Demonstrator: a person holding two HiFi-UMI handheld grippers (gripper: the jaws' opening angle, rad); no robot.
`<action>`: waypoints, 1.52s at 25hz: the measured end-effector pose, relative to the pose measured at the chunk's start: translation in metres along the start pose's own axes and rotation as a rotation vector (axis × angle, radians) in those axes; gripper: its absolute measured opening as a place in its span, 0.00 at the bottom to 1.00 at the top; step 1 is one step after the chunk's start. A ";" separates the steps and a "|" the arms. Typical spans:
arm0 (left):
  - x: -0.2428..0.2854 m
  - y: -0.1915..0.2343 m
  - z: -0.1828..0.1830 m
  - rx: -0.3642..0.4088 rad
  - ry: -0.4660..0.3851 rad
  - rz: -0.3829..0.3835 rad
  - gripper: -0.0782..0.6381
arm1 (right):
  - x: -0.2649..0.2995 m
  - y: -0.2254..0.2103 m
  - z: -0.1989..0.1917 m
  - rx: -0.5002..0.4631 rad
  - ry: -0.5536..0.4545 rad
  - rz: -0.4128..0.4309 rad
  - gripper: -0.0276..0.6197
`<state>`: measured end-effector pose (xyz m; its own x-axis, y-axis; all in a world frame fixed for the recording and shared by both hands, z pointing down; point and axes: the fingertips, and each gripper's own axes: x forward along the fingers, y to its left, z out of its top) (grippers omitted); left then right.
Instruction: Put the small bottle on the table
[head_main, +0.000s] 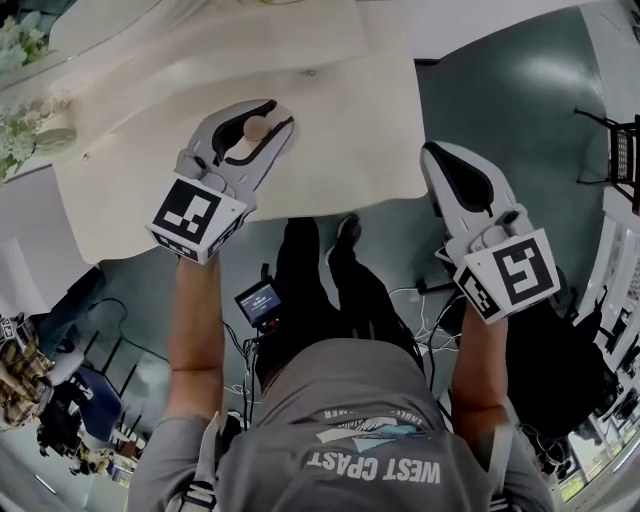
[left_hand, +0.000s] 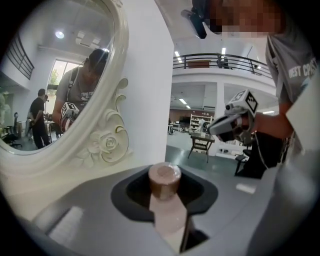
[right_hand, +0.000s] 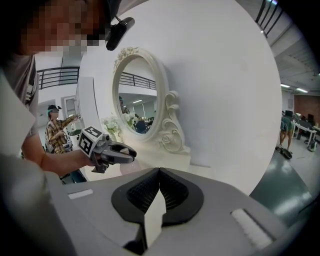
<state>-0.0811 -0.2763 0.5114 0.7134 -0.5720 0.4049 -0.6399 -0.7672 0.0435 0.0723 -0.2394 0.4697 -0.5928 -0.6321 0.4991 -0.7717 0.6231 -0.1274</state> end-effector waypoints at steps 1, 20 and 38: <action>0.006 0.005 -0.008 -0.008 0.006 -0.007 0.25 | 0.008 -0.003 -0.004 0.006 0.008 -0.003 0.05; 0.061 0.037 -0.077 -0.053 0.061 -0.048 0.25 | 0.056 -0.016 -0.037 0.044 0.069 -0.020 0.05; 0.089 0.054 -0.107 -0.053 0.071 -0.053 0.26 | 0.077 -0.020 -0.062 0.068 0.109 -0.017 0.05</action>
<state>-0.0825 -0.3380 0.6474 0.7255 -0.5079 0.4644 -0.6178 -0.7780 0.1144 0.0562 -0.2721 0.5637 -0.5538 -0.5862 0.5913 -0.7973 0.5779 -0.1739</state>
